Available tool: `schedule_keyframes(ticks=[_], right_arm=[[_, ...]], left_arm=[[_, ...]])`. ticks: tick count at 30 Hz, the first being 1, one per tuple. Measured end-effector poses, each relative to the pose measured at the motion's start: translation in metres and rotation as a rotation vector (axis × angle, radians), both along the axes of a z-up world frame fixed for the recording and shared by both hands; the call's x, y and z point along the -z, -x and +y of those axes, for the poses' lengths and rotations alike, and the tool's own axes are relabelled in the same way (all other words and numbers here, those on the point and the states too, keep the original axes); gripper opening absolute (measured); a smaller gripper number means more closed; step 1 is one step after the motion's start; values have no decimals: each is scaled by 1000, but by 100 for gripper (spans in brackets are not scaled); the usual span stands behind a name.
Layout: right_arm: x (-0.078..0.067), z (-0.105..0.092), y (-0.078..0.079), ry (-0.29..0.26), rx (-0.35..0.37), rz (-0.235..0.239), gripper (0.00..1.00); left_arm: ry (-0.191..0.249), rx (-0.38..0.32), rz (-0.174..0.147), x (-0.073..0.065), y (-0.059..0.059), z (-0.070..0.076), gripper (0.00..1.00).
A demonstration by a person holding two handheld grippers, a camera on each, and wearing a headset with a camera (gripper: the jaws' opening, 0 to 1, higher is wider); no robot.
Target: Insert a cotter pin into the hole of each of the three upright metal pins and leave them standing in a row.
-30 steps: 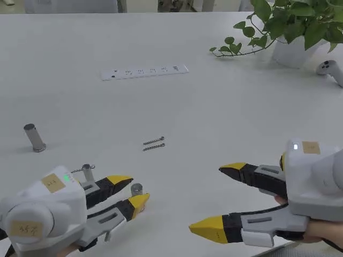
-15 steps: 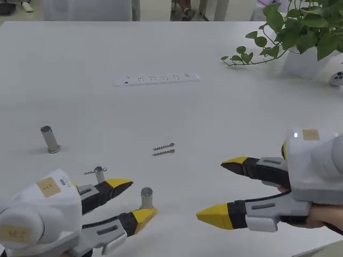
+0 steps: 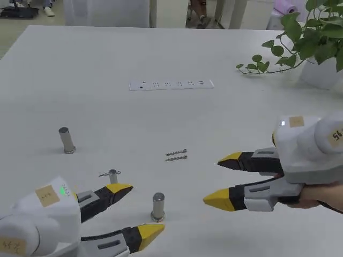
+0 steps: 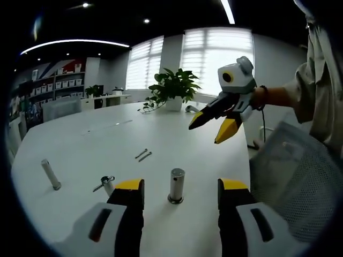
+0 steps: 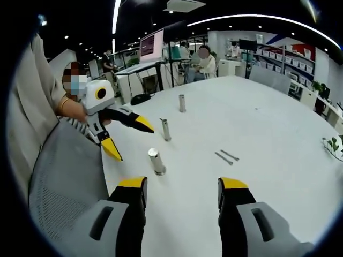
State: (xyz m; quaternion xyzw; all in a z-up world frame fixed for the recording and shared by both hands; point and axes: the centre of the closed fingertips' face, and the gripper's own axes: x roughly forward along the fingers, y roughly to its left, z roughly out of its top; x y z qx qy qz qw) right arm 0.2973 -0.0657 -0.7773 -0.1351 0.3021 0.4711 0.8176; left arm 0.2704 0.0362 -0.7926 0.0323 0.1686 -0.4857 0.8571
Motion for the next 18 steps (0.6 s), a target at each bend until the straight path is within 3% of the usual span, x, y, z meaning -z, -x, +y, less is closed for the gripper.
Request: schedule_keyframes(ticks=[18], right_arm=[[16, 8, -31, 155, -181, 32, 43]], left_arm=[[-12, -36, 24, 3, 8, 13, 69]])
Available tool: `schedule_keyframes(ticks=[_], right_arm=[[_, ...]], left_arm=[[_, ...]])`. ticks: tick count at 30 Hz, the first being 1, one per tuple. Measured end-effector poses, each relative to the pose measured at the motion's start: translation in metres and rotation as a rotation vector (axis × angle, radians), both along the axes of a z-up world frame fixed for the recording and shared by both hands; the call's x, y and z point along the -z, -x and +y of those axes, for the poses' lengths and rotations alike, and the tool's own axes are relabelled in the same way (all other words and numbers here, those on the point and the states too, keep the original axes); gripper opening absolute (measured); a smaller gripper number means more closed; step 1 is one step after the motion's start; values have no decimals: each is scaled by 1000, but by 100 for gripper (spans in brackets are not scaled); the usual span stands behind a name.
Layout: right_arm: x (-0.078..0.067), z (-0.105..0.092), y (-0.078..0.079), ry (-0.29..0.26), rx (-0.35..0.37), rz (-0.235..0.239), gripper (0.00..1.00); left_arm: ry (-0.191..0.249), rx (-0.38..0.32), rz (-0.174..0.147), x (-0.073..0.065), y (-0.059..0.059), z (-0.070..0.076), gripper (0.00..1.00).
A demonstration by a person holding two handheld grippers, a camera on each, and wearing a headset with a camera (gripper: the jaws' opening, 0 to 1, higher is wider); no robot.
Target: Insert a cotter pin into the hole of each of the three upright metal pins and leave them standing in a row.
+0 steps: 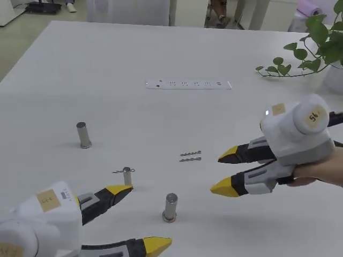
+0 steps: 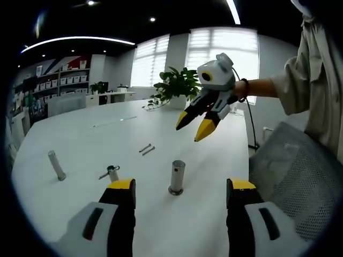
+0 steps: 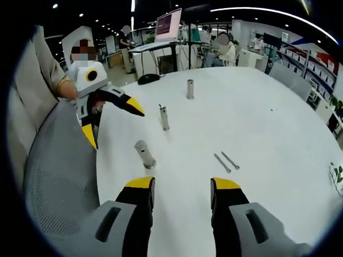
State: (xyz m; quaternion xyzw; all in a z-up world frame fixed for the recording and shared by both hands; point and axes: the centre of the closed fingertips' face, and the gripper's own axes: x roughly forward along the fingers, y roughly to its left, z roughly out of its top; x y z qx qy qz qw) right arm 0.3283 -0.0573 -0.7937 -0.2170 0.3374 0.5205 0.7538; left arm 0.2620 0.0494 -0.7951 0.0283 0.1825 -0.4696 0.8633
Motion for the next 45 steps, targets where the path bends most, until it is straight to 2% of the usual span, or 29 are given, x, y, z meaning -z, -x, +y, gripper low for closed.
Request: schedule_keyframes(ticks=[7, 11, 23, 32, 45], right_arm=[[9, 5, -12, 61, -63, 10, 42], [17, 4, -18, 103, -87, 25, 41], [33, 4, -36, 190, -158, 40, 35], [41, 4, -50, 228, -194, 29, 31], [54, 6, -71, 254, -236, 0, 25]], left_arm=[[6, -15, 5, 0, 1, 4, 73], [4, -33, -7, -2, 0, 7, 72], [-3, -47, 0, 2, 3, 12, 68], [1, -56, -3, 3, 4, 14, 64], [-3, -68, 0, 6, 4, 16, 57]])
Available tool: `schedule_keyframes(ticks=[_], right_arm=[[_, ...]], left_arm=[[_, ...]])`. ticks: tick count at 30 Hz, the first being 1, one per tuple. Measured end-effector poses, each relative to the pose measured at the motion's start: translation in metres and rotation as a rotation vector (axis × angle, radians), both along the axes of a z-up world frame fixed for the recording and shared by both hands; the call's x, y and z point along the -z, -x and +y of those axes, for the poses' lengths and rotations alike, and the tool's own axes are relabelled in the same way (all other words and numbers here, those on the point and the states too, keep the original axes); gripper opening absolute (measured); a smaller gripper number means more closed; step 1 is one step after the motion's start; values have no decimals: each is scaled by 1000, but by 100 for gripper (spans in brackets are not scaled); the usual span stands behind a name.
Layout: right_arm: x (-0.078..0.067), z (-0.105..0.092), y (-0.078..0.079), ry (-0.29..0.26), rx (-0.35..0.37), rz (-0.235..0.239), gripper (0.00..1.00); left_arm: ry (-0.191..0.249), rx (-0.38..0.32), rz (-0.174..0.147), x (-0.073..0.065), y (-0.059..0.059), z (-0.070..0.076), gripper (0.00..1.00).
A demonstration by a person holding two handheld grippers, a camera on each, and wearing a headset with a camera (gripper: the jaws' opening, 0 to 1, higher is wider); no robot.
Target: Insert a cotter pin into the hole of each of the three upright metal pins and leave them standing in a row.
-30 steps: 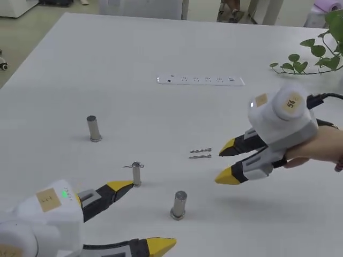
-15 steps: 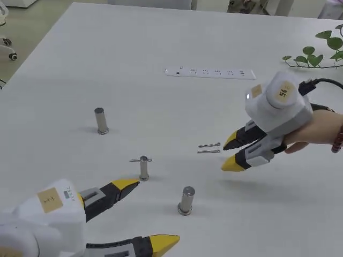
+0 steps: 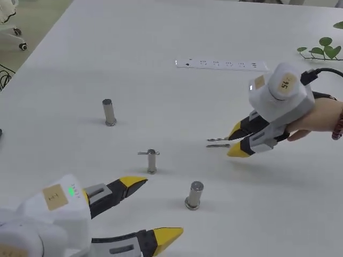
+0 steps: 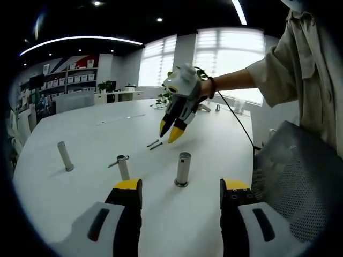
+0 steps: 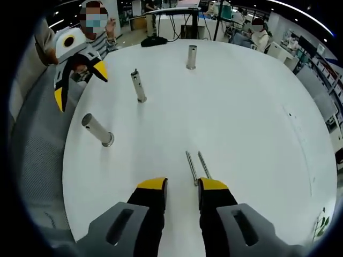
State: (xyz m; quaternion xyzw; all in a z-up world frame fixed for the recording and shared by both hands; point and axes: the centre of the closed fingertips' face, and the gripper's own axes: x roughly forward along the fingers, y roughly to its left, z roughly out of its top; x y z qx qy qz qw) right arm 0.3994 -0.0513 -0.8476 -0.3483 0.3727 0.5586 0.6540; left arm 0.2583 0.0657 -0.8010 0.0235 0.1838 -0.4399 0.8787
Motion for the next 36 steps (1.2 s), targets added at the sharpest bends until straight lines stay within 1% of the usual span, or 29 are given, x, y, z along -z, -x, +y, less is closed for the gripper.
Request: schedule_keyframes(ticks=[6, 13, 15, 20, 23, 27, 36], right_arm=[[5, 2, -6, 5, -21, -2, 22], [8, 5, -10, 7, -47, -1, 18], [10, 5, -12, 14, -55, -5, 17], [14, 4, -13, 26, -72, 6, 14], [19, 1, -16, 50, -94, 7, 13], [19, 2, -16, 51, -111, 10, 12], [18, 3, -16, 93, -164, 5, 9]], left_arm=[[-2, 5, 8, 2, 1, -1, 55], [7, 6, 10, 2, 0, -4, 54], [7, 6, 12, 2, 0, -4, 54], [10, 3, 15, 1, -1, -3, 53], [6, -1, 16, 2, -2, -1, 53], [6, -4, 19, 2, -2, 0, 53], [6, -6, 25, 2, -3, 1, 53]])
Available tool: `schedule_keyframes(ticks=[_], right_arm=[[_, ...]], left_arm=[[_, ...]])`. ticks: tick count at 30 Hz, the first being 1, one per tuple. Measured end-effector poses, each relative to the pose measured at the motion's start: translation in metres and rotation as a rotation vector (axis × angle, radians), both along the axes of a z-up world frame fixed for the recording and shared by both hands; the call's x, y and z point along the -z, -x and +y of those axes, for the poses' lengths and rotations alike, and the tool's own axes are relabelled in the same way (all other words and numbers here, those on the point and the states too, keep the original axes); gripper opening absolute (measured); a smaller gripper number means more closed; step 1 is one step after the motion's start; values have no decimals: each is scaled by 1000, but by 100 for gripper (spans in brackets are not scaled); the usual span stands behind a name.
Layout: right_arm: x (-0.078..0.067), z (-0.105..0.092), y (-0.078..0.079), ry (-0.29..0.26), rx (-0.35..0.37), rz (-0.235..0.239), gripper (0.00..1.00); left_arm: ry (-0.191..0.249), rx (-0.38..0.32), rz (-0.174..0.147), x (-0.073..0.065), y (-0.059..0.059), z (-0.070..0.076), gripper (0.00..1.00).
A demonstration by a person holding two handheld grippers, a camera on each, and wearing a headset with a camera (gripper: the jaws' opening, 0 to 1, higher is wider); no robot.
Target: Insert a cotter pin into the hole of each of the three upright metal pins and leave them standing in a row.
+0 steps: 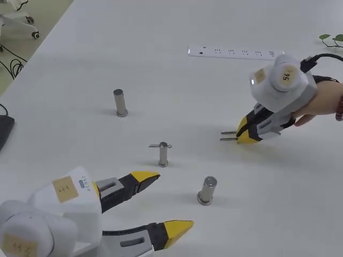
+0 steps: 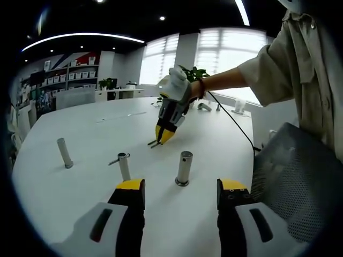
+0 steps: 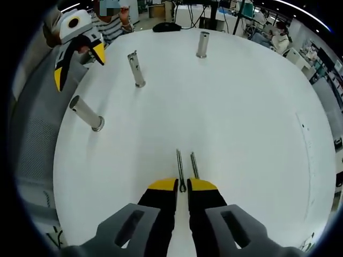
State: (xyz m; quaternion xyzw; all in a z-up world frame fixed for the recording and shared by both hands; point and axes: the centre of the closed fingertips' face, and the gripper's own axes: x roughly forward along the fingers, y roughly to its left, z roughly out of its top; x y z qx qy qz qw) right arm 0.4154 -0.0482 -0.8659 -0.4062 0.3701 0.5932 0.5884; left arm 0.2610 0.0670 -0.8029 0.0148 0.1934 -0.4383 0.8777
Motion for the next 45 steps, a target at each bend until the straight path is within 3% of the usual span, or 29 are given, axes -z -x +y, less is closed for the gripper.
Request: schedule_keyframes(ticks=[14, 25, 45], right_arm=[[2, 0, 3, 80, -97, -32, 8], [2, -1, 2, 122, -111, -39, 5], [0, -3, -3, 124, -117, -74, 3]], left_arm=[[-11, -2, 7, 0, 0, 3, 51], [-13, -1, 5, -1, 1, 3, 51], [-19, -4, 0, -6, -1, 5, 50]])
